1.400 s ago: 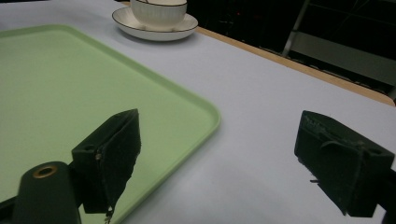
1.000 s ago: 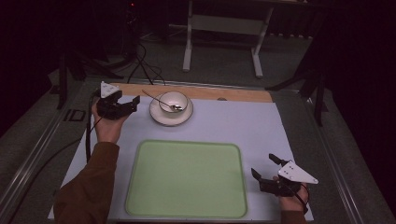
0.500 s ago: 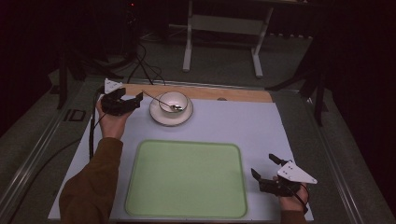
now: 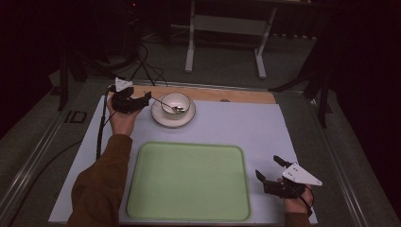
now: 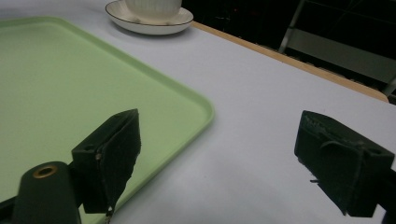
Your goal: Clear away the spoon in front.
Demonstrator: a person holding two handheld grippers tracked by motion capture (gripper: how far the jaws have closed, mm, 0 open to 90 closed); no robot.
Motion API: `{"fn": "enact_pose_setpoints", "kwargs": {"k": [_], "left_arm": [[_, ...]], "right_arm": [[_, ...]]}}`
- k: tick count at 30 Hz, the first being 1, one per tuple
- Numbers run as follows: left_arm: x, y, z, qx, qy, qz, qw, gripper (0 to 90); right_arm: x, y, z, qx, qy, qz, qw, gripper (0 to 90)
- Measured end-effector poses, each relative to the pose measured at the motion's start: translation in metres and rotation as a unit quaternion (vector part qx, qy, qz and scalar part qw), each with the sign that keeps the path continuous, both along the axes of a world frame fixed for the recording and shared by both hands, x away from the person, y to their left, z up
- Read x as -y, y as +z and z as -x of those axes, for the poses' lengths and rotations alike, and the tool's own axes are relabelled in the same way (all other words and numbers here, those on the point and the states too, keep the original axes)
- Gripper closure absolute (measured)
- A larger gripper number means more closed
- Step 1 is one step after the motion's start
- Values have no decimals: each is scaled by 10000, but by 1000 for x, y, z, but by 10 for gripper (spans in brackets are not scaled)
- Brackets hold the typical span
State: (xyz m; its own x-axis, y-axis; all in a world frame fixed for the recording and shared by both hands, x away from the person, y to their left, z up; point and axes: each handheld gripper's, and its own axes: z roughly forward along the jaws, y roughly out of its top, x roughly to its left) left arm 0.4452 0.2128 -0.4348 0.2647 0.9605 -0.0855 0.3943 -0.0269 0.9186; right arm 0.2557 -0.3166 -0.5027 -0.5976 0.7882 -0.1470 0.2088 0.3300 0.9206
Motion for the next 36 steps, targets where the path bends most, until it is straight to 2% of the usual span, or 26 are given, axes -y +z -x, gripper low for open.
{"fn": "enact_pose_setpoints", "kwargs": {"k": [7,11,14,17,19,23,25,27,29,36], "left_arm": [[7,-13,-14,-86,66,147,9998,225],[13,-20,-22,-181,77,121,9997,219],[16,-27,-29,-303,209,72,9993,209],[16,-36,-35,-429,325,202,9983,200],[18,-41,-38,-466,303,264,9981,206],[22,-50,-44,-572,182,197,9980,278],[25,-54,-48,-628,108,274,9976,322],[27,-54,-49,-619,93,299,9976,406],[29,-53,-50,-601,58,411,9973,464],[31,-48,-46,-571,82,479,9972,662]], "right_arm": [[0,-2,-3,-68,-17,-2,10000,142],[0,-2,-2,-50,-14,25,10000,142],[1,-1,-2,-47,-33,-4,10000,142],[1,-1,-1,-41,-32,-18,10000,141],[1,-1,-1,-47,-28,-20,10000,142],[1,-2,-2,-58,-31,-15,10000,142],[1,-2,-2,-58,-34,-14,10000,142],[2,-2,-2,-61,-41,-10,10000,142],[2,-2,-2,-61,-39,-13,10000,142],[1,-2,-2,-72,-25,-6,10000,142]]}}
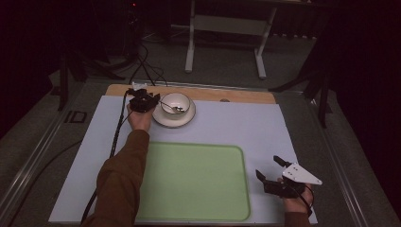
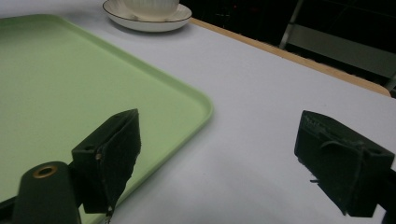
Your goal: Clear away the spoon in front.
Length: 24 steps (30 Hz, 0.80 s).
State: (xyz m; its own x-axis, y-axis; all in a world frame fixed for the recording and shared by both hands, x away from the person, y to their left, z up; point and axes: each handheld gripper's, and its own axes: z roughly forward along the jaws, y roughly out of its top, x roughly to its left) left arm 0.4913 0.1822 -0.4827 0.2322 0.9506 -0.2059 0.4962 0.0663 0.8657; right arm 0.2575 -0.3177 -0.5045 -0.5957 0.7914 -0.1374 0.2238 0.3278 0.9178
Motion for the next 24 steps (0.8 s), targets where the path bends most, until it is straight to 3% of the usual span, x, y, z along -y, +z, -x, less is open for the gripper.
{"fn": "enact_pose_setpoints", "kwargs": {"k": [8,13,24], "left_arm": [[5,10,13,128,-352,65,9993,791],[11,22,27,259,-744,105,9968,870],[15,32,40,403,-808,-41,9959,884]], "right_arm": [[-2,-1,-1,-39,28,78,10000,142],[-4,-1,-1,-39,72,119,9999,142],[-5,0,-1,-19,118,132,9998,142]]}}
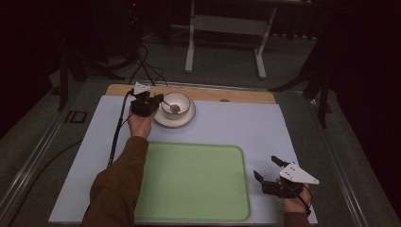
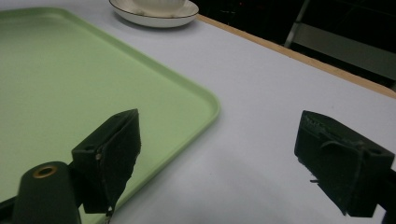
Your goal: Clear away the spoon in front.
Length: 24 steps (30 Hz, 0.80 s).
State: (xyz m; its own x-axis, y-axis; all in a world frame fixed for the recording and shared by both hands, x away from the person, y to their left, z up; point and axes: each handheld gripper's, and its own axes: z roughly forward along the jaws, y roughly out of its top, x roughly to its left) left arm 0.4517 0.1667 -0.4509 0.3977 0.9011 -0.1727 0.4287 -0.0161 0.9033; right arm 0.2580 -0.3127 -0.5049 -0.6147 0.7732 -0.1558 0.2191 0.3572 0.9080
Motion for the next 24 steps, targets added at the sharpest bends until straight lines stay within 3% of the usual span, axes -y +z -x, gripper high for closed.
{"fn": "enact_pose_setpoints", "kwargs": {"k": [7,8,13,14,24], "left_arm": [[-1,6,7,72,-11,-11,10000,884],[-1,13,13,169,-70,-11,9998,884],[-2,18,20,262,-127,-12,9996,884],[-5,23,28,328,-149,5,9994,883],[-22,40,54,588,-123,64,9982,883]], "right_arm": [[0,0,0,1,4,5,10000,142],[-1,0,0,7,15,9,10000,142],[-2,0,1,6,25,27,10000,142],[-2,1,1,11,36,27,10000,142],[-2,1,1,41,35,37,10000,142]]}}
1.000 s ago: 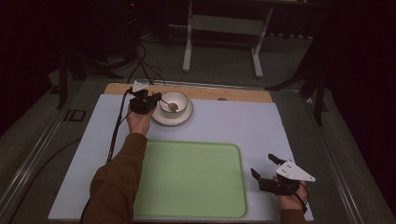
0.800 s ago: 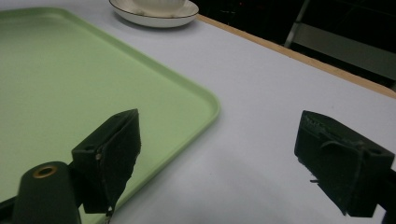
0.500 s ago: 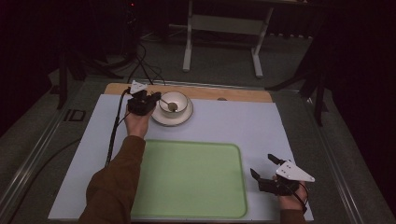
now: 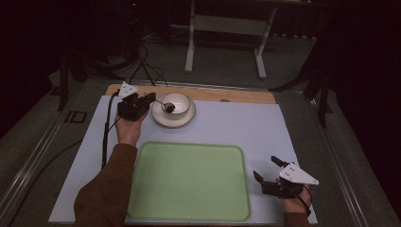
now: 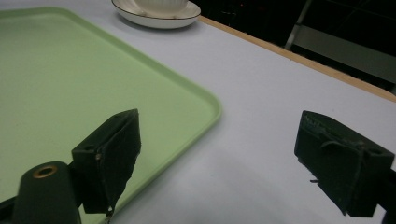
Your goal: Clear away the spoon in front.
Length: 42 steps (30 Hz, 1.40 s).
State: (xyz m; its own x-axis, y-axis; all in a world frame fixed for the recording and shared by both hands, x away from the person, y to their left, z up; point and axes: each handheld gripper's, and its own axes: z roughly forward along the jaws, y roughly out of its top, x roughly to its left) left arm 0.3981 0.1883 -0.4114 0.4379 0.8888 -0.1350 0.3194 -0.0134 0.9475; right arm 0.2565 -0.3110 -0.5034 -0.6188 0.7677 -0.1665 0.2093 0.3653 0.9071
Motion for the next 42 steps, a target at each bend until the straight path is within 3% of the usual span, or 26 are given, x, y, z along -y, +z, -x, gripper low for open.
{"fn": "enact_pose_setpoints", "kwargs": {"k": [12,32,42], "left_arm": [[-11,16,30,241,-110,121,9996,884],[-30,8,62,120,-27,42,9999,884],[-39,-3,72,-87,47,-6,10000,884]], "right_arm": [[-2,2,3,44,35,34,10000,142],[-1,3,6,44,-13,45,10000,142],[-1,3,5,47,-13,69,10000,142]]}}
